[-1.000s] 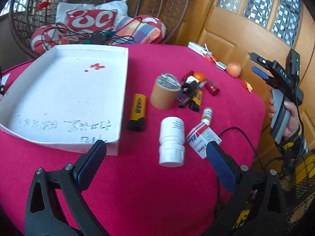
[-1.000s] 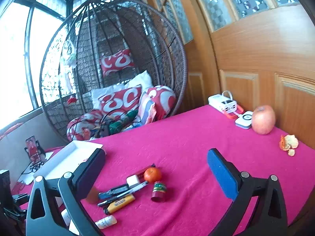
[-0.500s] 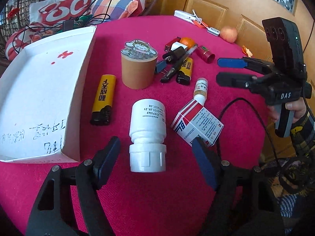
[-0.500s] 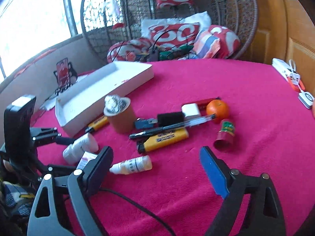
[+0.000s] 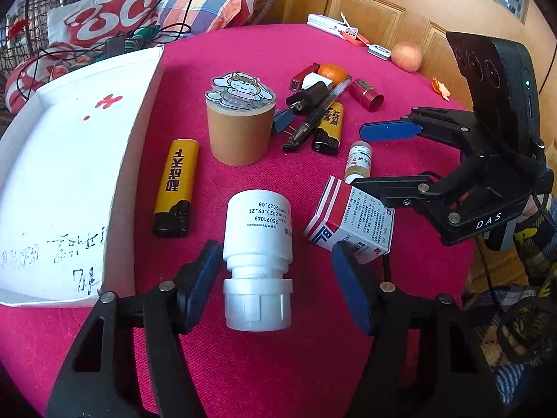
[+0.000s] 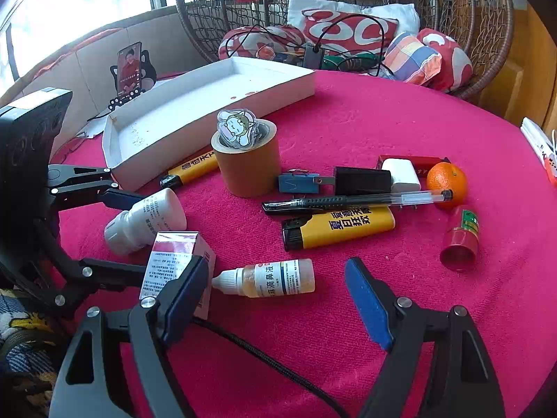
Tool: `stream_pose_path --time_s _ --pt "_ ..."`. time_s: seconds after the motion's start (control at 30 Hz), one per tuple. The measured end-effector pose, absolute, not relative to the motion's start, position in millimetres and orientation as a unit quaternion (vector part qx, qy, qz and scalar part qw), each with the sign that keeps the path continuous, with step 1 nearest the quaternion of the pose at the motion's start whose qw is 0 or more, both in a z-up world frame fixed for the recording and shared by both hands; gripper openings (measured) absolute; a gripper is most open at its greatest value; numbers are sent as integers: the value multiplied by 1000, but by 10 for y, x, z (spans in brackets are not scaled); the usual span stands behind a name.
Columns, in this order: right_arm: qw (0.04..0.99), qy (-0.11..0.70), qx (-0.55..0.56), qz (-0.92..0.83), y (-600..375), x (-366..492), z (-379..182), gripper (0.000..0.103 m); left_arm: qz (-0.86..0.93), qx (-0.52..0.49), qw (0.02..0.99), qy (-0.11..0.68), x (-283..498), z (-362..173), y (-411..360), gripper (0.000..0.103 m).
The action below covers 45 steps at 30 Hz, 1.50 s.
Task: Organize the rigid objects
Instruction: 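Lower the left gripper onto the white pill bottle and close it while the right gripper approaches the eye-drop bottle, then close the right gripper on the yellow-label eye-drop bottle while the left gripper lifts the pill bottle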
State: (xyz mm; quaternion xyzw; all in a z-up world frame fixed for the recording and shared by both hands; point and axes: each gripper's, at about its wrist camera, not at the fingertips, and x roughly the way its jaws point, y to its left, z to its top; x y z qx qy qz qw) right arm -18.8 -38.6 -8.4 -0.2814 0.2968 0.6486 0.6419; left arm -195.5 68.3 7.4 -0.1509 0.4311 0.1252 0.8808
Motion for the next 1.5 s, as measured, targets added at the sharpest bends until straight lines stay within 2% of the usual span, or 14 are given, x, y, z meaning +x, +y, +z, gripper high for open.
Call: stream_pose_path --time_s 0.03,0.07,0.1,0.4,0.47,0.5,1.03,1.5 --pt "642 301 -280 647 -373 -165 -90 81 127 -151 881 431 -1960 75 688 44" --pt "645 304 -281 642 -358 -139 -103 81 130 -147 880 432 -1968 74 691 37" --pt "648 306 -281 638 -356 -102 -107 81 132 -146 880 432 -1985 74 699 36" --pt "634 276 -320 647 -347 -306 -187 80 140 -143 879 433 -1936 68 674 37" --pt "636 270 -322 648 -335 -320 -192 73 141 -141 880 431 -1941 63 667 37" --pt "638 264 -327 645 -335 -325 -192 63 141 -141 881 430 -1949 61 667 36" --pt "674 254 -221 657 -539 -180 363 63 167 -161 900 369 -2224 384 757 36" --pt "689 270 -191 645 -534 -74 384 63 164 -188 896 368 -2246 370 820 36"
